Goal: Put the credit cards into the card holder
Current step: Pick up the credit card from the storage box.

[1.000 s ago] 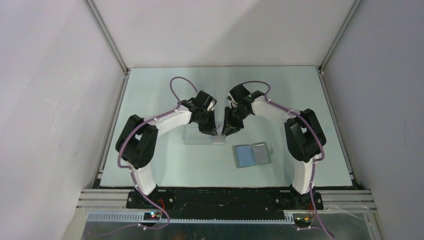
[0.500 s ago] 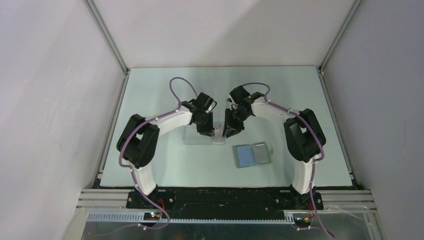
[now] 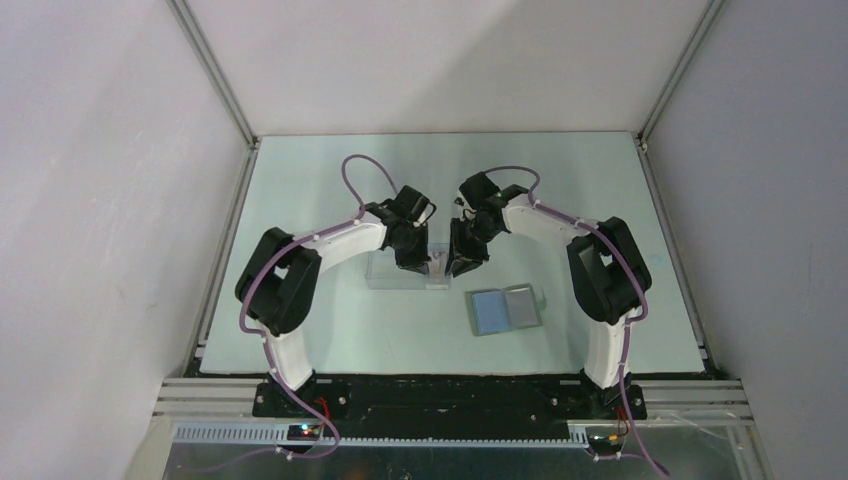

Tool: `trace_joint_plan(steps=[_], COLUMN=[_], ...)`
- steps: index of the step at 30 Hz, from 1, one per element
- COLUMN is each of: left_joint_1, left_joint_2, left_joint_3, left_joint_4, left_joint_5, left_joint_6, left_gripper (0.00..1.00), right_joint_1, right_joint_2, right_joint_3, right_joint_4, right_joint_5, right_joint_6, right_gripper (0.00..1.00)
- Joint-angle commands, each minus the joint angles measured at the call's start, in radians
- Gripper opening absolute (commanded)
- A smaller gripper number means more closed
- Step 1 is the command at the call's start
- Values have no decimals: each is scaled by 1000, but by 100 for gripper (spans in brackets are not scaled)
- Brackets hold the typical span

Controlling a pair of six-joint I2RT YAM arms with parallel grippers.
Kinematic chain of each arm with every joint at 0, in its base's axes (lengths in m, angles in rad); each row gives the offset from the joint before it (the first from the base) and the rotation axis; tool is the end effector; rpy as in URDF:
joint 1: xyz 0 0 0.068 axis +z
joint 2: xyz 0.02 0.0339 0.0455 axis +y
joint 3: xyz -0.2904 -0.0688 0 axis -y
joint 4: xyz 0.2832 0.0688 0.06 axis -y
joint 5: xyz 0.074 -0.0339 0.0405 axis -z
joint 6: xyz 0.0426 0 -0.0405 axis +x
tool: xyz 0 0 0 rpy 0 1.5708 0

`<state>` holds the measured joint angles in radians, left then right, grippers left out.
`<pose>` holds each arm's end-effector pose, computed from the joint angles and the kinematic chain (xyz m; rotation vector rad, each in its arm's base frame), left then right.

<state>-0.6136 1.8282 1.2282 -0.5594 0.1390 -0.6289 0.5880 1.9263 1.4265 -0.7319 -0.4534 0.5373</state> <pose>0.3302 -0.2398 0.1775 0.0195 2.8439 -0.5063 0.3522 0.2572 0.1968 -0.1930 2.9739 0.8529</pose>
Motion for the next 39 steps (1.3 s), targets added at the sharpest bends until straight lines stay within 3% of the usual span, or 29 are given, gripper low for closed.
trace_joint_plan(steps=[1,22,39], left_joint_1=[-18,-40,-44], left_joint_2=[-19,-69,-99], left_joint_3=[25,56,54], left_joint_4=[0,0,4], left_joint_5=[-27,1,41], left_joint_6=[7,-28,-39], left_gripper=[3,0,8], right_joint_1=[7,14,14], right_joint_2=[11,10,5], right_joint_3=[2,0,-1], right_joint_4=[0,-1,-3], right_joint_5=[-4,-2,3], right_joint_6=[-19,-17,-20], right_gripper=[27,27,27])
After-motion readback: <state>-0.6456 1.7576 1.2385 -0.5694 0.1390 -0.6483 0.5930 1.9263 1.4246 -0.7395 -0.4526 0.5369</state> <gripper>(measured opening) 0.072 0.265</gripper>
